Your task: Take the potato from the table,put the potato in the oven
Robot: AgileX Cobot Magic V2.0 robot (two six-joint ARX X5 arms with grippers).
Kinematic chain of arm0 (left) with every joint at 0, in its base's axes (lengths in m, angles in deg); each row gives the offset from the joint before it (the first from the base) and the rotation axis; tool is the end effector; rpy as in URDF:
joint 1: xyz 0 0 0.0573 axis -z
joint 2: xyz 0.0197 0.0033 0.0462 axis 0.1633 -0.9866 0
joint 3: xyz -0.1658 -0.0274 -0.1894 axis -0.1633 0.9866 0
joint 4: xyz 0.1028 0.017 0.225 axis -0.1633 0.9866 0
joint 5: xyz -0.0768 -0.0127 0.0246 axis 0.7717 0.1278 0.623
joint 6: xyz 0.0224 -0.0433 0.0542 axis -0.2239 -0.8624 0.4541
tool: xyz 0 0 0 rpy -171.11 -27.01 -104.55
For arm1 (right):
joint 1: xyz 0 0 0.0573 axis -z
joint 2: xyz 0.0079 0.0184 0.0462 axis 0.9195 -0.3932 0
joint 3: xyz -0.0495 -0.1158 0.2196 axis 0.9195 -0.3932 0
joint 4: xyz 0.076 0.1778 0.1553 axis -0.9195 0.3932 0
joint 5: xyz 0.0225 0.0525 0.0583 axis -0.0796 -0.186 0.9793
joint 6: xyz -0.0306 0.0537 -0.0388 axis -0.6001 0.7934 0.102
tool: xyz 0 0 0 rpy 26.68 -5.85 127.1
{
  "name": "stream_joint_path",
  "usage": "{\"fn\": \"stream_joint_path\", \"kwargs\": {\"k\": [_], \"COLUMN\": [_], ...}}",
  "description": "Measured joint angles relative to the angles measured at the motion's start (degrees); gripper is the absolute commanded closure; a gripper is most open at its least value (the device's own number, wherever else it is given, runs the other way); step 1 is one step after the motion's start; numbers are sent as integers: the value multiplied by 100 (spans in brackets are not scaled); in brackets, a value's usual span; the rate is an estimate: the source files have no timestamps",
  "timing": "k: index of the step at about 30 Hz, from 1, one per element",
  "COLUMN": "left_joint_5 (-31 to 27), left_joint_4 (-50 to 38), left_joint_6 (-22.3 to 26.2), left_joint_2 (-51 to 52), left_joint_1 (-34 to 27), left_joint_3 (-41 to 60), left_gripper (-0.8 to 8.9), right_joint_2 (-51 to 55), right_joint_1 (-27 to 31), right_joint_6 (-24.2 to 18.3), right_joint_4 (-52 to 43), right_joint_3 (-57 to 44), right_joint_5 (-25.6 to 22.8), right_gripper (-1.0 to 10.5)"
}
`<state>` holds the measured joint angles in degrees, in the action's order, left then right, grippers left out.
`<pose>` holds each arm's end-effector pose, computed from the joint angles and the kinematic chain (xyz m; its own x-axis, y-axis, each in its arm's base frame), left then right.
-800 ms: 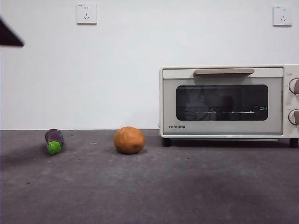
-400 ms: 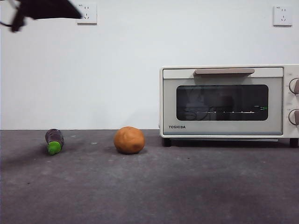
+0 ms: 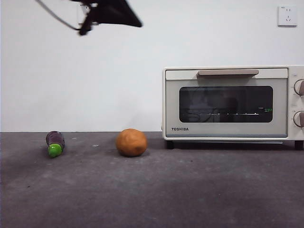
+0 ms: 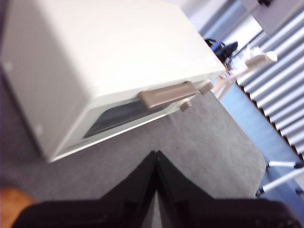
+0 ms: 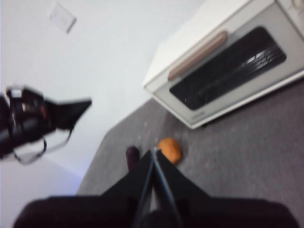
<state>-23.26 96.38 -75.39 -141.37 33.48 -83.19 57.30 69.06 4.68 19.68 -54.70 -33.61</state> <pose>0.3383 -0.1835 0.3354 0.4896 -0.7872 -0.3750 0.5810 0.6152 -0.5328 0.0726 0.0223 0.2689 0.9102 0.4055 -0.0846 -0.2398 0.6825 0.6904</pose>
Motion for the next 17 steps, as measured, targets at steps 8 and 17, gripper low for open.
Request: {"fn": "stream_joint_path", "kwargs": {"k": [8,17], "left_joint_5": [2,2], "left_joint_4": [507,1141], "left_joint_6": [232,254], "left_joint_2": [-1226,-2599], "left_joint_1": [492,769], "left_joint_3": [-1773,-3670], "left_gripper": [818,817], "right_joint_2": [-664,-1705], "right_joint_1": [0,0], "right_joint_6": [-153,-798], "right_joint_4": [79,737], "right_joint_3": [11,535], "right_joint_5": [407,435], "right_gripper": [946,946]}}
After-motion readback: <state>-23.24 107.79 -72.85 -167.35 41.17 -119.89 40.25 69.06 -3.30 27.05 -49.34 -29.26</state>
